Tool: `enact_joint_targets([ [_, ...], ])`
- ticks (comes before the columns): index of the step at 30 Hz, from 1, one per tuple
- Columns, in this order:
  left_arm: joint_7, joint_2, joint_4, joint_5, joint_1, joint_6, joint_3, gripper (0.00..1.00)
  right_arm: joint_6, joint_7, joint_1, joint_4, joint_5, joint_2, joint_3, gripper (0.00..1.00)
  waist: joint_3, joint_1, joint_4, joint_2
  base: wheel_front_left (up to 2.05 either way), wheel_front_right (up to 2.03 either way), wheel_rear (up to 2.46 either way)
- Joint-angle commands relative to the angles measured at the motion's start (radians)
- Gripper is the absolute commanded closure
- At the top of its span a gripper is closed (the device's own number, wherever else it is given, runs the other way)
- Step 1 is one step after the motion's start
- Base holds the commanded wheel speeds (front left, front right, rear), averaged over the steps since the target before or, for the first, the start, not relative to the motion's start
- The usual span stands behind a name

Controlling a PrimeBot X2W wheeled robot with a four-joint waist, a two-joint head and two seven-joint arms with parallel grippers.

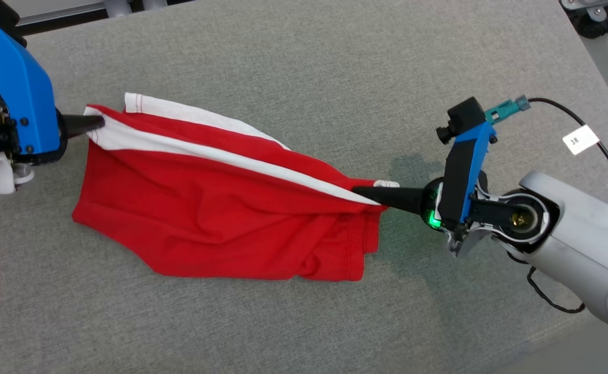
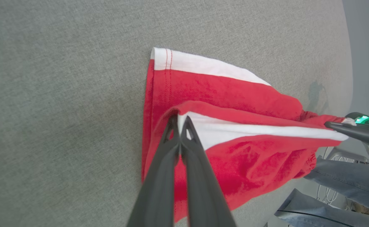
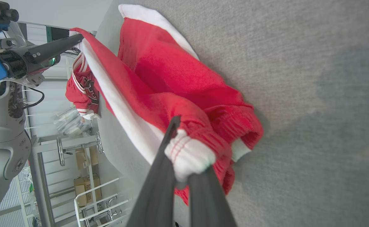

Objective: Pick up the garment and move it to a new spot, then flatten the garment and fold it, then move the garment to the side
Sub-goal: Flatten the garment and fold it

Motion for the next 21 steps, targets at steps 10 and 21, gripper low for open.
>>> enact_joint_targets([
  [10,-0.116,-0.075,0.159,0.013,0.002,-0.071,0.024,0.0,0.0,-0.061,-0.015,0.048,0.026,0.015,0.014,0.0,-0.023,-0.0001,-0.017,-0.0002,0.0,0.0,0.0],
  [21,-0.24,-0.069,0.192,0.129,0.058,-0.167,-0.037,0.0,0.0,-0.317,0.101,-0.108,-0.034,-0.103,-0.049,0.0,-0.092,-0.0001,0.0,-0.0002,0.0,0.0,0.0],
])
